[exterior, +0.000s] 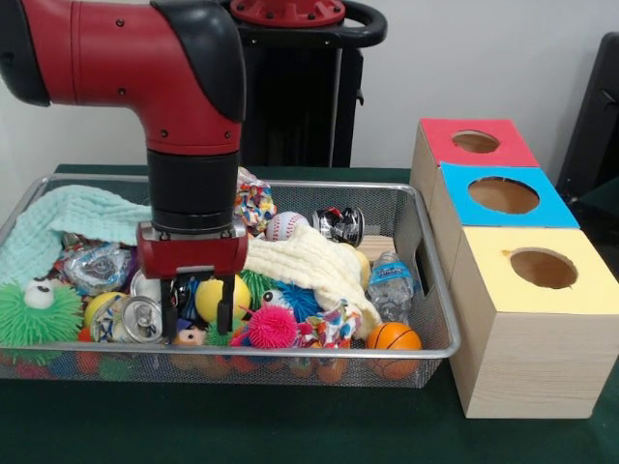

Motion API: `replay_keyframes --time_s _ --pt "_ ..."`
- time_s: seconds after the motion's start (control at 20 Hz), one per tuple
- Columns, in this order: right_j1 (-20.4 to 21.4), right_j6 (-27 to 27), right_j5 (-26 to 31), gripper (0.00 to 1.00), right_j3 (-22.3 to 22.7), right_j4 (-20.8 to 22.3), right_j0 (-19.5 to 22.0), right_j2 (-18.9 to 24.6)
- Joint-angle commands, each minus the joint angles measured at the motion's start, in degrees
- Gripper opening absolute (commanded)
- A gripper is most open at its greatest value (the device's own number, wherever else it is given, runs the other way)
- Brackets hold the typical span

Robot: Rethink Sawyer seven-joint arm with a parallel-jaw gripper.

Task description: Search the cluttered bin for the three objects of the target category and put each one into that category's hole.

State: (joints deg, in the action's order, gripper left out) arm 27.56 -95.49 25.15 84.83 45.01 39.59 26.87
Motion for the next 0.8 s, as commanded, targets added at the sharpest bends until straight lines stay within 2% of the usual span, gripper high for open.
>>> replay_keyframes --time_s 0.05,0.45,0.8 --pt "-2.4 -7.5 3.0 1.0 -0.1 -1.9 -0.7 -5.8" --pt "-3.6 -2.7 3.8 1.0 -0.6 -4.1 1.6 -5.1" --pt "-5.6 -1.6 2.9 1.0 -2.0 -4.4 1.8 -5.6"
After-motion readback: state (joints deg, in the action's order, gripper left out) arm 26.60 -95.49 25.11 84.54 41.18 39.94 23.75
